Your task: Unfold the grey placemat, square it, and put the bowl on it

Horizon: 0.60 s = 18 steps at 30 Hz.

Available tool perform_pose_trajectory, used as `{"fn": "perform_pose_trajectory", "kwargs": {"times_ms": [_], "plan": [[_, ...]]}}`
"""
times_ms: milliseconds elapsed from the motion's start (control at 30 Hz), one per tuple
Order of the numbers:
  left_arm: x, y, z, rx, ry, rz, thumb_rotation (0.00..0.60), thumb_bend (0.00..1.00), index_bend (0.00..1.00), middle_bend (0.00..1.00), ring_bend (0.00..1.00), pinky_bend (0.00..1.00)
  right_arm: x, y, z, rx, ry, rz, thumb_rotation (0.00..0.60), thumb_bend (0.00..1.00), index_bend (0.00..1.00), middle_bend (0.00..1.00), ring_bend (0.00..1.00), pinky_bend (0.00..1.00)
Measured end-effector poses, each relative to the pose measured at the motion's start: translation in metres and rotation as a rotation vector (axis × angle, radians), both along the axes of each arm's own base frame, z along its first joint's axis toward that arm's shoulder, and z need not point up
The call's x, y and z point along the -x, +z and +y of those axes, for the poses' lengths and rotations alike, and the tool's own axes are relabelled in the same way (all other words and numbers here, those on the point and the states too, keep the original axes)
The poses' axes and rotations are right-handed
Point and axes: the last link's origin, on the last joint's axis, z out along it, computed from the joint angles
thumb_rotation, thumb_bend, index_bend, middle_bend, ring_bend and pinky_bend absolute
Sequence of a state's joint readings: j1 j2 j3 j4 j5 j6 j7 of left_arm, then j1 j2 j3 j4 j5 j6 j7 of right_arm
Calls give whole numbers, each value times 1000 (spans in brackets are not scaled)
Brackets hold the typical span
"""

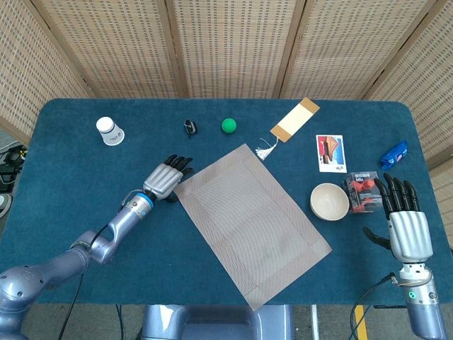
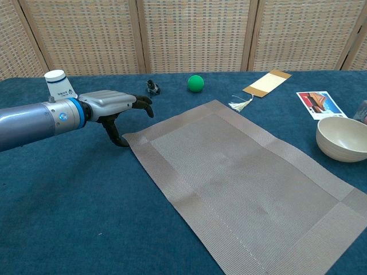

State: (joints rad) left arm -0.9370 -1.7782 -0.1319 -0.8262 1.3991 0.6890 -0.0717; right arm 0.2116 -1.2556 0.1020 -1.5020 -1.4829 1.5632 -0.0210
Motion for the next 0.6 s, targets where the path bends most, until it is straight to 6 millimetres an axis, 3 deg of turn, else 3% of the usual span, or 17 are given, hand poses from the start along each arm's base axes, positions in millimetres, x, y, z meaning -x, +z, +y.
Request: {"fn": "perform_pose_trajectory", "kwargs": {"times_ms": [267, 600], "plan": [[-3, -4, 0, 7, 3, -3, 600, 332, 249, 0, 0, 0, -1, 1, 0, 0, 3, -3, 600, 0, 0, 0, 0, 0], [0, -6, 1, -6, 11, -2, 600, 338, 398, 0, 0, 0, -3, 2, 2, 1, 14, -8, 600, 0, 1, 0, 0, 0]]}}
